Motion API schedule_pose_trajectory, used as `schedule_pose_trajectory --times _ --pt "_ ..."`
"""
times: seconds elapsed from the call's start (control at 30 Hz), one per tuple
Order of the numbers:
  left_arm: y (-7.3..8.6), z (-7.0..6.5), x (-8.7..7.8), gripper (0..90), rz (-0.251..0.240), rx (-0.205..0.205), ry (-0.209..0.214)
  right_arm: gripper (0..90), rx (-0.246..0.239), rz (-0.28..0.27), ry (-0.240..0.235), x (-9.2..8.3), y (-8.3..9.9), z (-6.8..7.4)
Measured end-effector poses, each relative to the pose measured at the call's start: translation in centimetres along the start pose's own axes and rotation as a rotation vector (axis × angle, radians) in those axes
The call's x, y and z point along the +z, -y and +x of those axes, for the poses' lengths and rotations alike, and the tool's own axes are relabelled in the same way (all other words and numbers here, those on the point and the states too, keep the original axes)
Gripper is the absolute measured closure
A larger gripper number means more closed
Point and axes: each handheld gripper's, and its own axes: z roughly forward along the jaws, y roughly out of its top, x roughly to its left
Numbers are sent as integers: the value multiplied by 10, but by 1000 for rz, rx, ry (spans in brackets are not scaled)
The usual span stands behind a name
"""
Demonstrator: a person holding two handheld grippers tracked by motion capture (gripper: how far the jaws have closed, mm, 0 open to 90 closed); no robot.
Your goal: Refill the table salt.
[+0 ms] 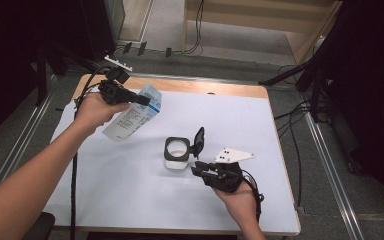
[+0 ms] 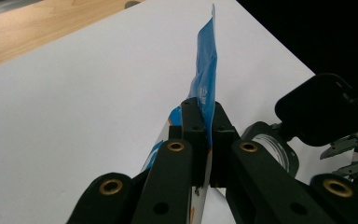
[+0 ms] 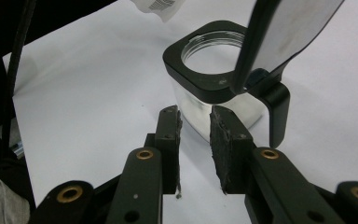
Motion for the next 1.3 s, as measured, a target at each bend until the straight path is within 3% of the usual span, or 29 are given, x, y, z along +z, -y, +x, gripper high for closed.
schedule_pose_trajectory --times 0.07,0.17,0.23,0.4,0.67,0.77,0.93,1.13,1.3 --pt "-1 1 2 900 2 -3 -4 738 -1 3 -3 -1 0 -2" --pt "-5 -1 2 900 18 39 -31 737 -3 13 -5 -3 2 -6" --pt "-8 0 -1 900 -1 22 -11 737 -2 15 2 -5 3 -10" --pt "-9 10 0 900 -34 22 -10 736 18 20 28 -11 4 -22" --pt "-7 23 16 898 -18 44 -59 737 47 10 66 -15 4 -42" --pt "-5 27 19 899 -23 54 -59 737 51 4 77 -14 3 -47" --pt "-3 29 19 897 -28 52 -68 738 55 -4 84 -14 3 -49" --pt "3 25 9 890 -19 81 -83 738 55 -5 89 -14 3 -48" --pt "16 28 0 885 -17 53 -84 738 59 -6 93 -15 3 -48"
